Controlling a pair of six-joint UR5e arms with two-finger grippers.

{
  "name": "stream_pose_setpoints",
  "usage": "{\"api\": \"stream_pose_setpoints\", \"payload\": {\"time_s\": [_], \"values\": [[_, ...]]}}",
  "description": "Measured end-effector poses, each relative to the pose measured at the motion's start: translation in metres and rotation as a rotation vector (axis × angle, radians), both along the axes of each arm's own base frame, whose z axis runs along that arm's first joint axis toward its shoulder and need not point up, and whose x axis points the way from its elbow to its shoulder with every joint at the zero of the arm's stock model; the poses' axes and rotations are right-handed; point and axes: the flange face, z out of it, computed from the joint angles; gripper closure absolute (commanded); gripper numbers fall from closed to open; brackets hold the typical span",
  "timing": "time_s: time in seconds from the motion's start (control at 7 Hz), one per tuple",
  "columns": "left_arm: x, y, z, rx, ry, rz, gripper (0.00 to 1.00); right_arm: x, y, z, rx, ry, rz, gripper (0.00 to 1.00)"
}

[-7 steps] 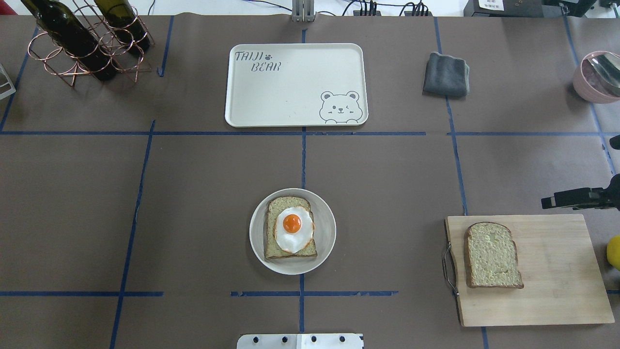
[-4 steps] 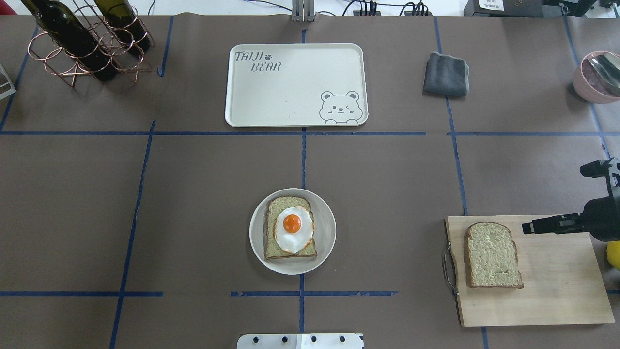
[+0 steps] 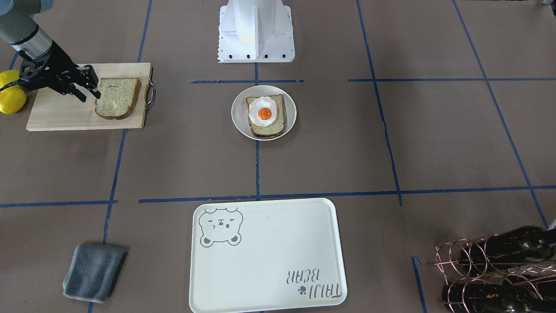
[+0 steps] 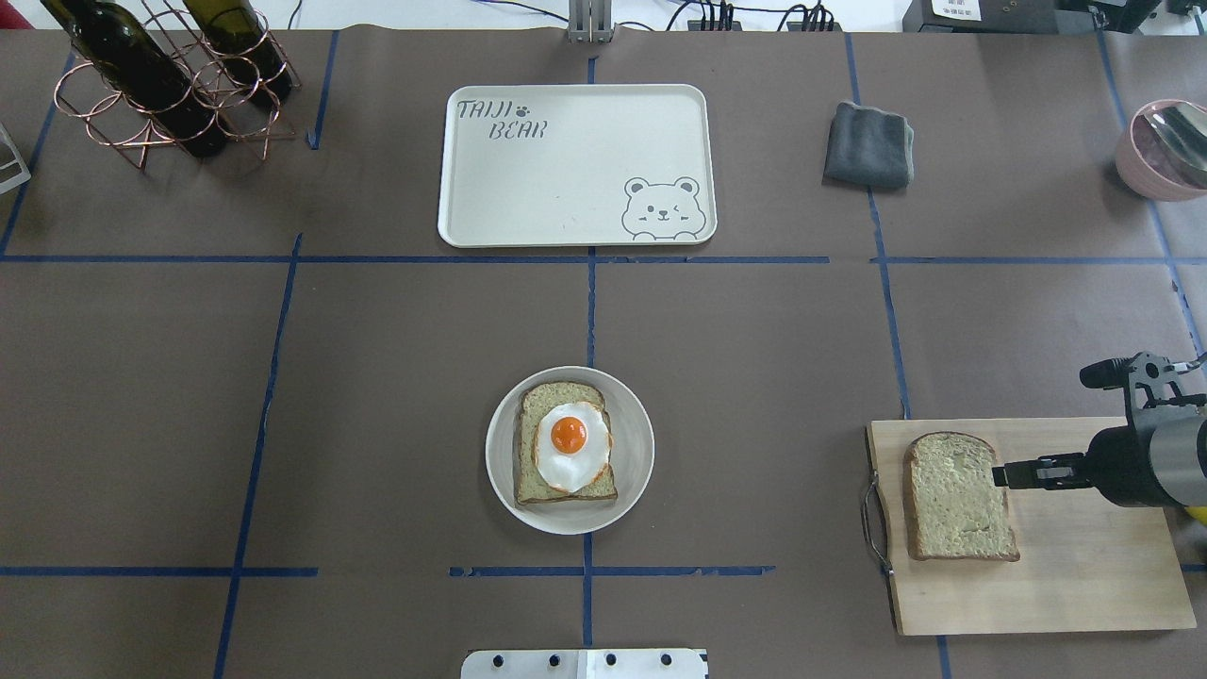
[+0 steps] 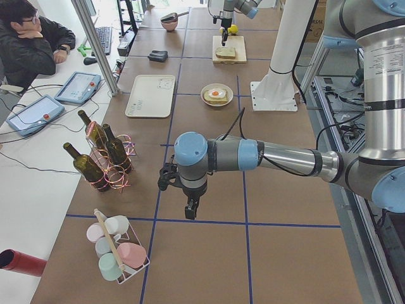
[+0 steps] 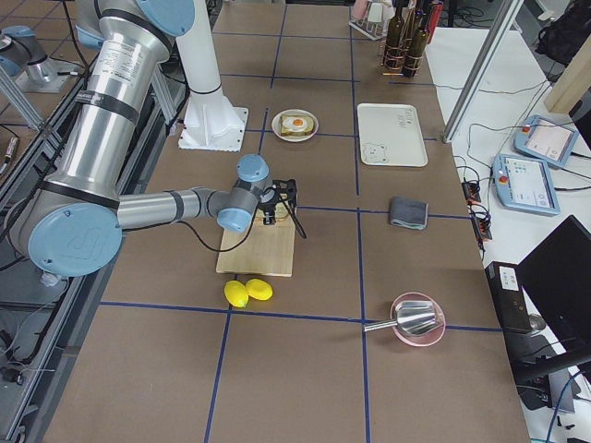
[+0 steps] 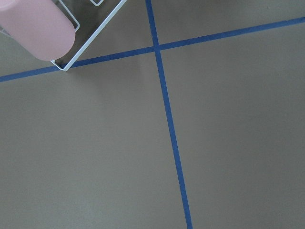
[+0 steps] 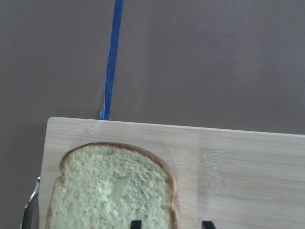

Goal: Make sandwich and place on tray
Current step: 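Reach the right gripper to the bread slice on the wooden board and grasp it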

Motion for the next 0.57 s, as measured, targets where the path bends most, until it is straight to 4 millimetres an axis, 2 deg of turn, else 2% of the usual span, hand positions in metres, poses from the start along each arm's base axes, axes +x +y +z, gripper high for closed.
{"api": "stream_pose_setpoints", "payload": {"time_s": [0.29, 0.57], "values": [[0.0002, -0.0002, 0.0003, -0.001, 0.0, 0.0, 0.0, -0.0065, 0.0047, 0.0035, -0.002, 0.007, -0.016, 0.52], [0.0002, -0.0003, -0.0001, 0.0, 0.0, 0.001, 0.0, -0.0116, 0.0079, 0.0068, -0.004, 0.013, -0.029, 0.6]]}}
